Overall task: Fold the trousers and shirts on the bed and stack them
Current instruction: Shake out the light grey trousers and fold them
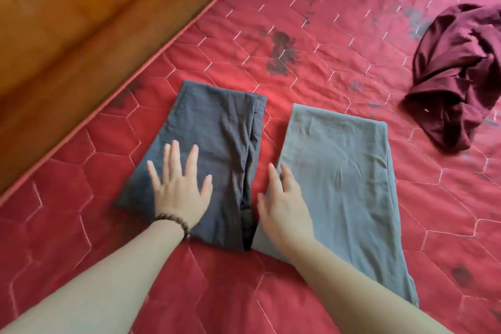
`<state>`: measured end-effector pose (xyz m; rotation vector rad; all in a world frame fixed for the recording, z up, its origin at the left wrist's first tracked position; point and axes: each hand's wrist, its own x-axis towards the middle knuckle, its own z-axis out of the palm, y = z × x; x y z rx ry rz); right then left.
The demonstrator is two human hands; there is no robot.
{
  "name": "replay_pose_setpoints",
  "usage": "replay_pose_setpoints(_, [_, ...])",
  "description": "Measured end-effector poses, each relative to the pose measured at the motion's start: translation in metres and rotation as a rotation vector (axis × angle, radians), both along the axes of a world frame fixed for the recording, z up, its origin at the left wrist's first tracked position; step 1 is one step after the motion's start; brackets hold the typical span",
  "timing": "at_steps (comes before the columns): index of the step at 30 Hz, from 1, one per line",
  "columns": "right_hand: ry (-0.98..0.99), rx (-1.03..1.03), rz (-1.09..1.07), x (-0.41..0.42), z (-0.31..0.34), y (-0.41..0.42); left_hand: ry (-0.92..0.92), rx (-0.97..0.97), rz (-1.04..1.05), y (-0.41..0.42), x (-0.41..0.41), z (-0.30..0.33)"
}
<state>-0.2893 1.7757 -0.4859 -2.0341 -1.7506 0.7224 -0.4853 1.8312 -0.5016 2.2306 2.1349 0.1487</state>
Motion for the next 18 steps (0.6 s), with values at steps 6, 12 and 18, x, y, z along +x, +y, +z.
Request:
replay_pose_setpoints(6, [-0.077, -0.118, -0.057, -0.059, -0.004, 0.041, -0.071, -0.306, 0.433, 0.042, -0.079, -0.004])
replay_pose_setpoints(12, [0.081, -0.248, -0.142, -0.061, -0.012, 0.047, -0.380, -0.344, 0.452, 0.062, -0.082, 0.008])
replay_pose_setpoints(18, [0.232, -0.124, -0.173, -0.066, 0.004, 0.040, -0.649, -0.281, 0.212, 0.064, -0.060, 0.054])
